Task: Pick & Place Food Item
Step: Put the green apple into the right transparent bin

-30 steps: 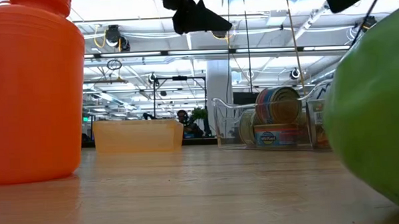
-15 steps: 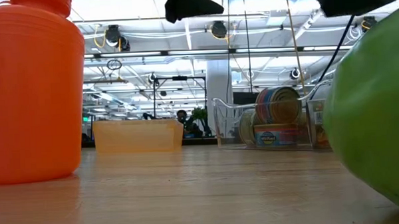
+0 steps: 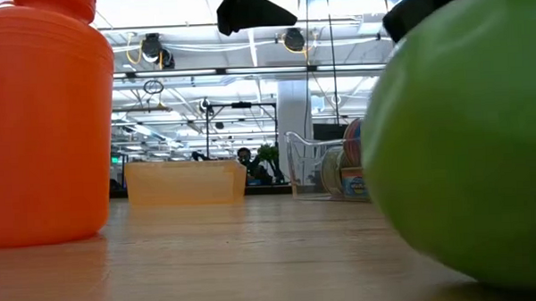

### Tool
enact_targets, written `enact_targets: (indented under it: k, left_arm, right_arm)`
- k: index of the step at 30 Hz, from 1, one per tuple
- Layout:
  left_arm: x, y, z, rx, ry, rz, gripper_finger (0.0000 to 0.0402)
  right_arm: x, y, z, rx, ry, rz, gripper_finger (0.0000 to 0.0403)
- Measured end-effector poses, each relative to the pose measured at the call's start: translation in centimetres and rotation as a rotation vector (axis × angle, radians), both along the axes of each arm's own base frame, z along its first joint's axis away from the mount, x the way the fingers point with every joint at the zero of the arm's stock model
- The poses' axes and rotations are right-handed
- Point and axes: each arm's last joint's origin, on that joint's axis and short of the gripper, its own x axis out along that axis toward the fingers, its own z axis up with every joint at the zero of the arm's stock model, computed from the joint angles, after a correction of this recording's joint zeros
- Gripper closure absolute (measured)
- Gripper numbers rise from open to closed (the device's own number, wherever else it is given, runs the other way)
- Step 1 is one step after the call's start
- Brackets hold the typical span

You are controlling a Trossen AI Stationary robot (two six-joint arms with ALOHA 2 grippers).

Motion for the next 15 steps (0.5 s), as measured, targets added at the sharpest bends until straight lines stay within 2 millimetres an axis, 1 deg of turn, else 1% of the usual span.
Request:
enact_targets:
  k: [4,8,12,15]
  left_arm:
    - [0.0,0.0,0.0,0.000,0.002,0.000,0.0011]
    - [0.0,0.0,0.0,0.001,0.002,-0.001,0.0011]
    - [-0.4,0.0,0.8,-0.015,-0.020,-0.039,0.0011]
    - [-1.0,0.1,1.6,-0.004,-0.037,-0.065,0.0011]
  right_arm:
    - [0.5,-0.7,-0.4,-0.018,0.014,-0.023,0.0033]
    - [0.8,-1.1,-0.3,-0.043,0.004,-0.012,0.0067]
    - [0.3,-1.7,1.0,-0.118,-0.032,-0.024,0.0098]
    - [-0.4,-2.1,3.2,-0.141,-0.078,-0.025,0.0104]
